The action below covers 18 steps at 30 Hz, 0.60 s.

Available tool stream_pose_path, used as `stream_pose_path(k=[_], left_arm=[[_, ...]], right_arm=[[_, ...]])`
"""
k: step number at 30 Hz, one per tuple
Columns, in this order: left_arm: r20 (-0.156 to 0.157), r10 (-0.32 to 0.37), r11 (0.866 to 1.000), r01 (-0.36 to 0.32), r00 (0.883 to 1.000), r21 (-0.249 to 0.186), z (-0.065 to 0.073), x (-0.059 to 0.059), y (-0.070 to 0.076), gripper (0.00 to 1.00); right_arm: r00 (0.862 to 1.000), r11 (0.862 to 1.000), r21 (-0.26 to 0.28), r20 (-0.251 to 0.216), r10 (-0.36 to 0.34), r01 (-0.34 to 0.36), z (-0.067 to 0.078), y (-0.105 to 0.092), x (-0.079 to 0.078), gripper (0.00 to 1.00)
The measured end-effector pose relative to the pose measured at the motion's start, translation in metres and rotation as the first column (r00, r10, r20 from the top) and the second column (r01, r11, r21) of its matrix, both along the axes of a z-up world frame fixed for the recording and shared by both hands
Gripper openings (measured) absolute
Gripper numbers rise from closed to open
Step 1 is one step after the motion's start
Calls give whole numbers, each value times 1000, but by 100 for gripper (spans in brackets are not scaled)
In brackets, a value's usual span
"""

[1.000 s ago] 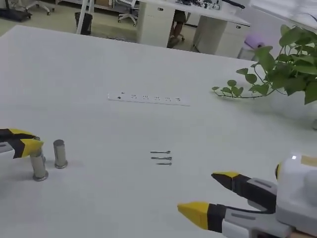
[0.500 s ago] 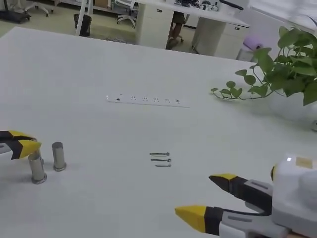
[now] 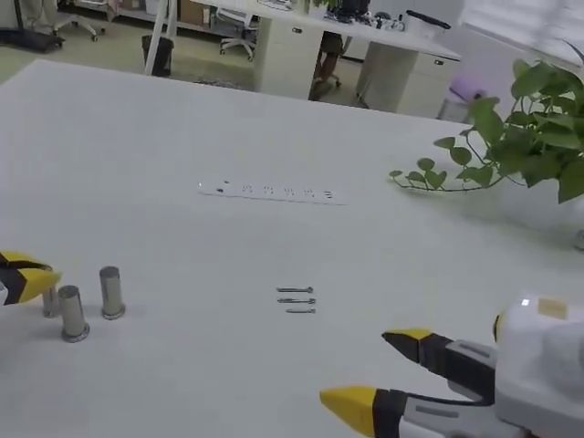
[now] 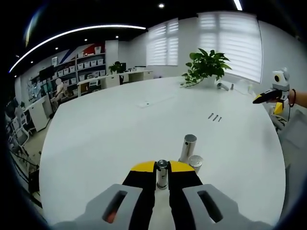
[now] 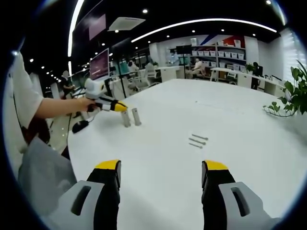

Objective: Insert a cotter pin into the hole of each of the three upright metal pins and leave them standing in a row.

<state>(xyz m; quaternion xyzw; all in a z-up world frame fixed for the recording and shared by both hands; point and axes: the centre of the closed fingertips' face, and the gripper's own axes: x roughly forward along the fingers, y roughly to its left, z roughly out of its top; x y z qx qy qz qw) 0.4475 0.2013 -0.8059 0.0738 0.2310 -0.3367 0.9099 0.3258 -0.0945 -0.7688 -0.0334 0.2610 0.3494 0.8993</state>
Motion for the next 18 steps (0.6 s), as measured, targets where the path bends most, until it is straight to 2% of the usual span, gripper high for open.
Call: stream_pose_path(k=[5,10,12,16,18], left_arm=[[1,10,1000,-10,1000,7,4,-14,4,7],[-1,30,1000,-30,1000,-10,7,-32,5,7],[-3,29,999,-29,1000,-30,9,-41,2,7],[-12,11,1000,-12,1000,-23,6,-60,-5,7],[-18,6,1000,-7,1000,-22,5,-66,-7,7]], right_arm=[[1000,1000,-7,-5,17,-17,-2,6,-2,69],[999,999,-8,-6,43,-43,-2,14,-6,69],[999,999,-9,-3,49,-49,-2,15,-8,69],[998,998,-5,-3,60,-60,-2,17,-11,69],[998,998,-5,-3,63,-63,-2,18,-13,69]])
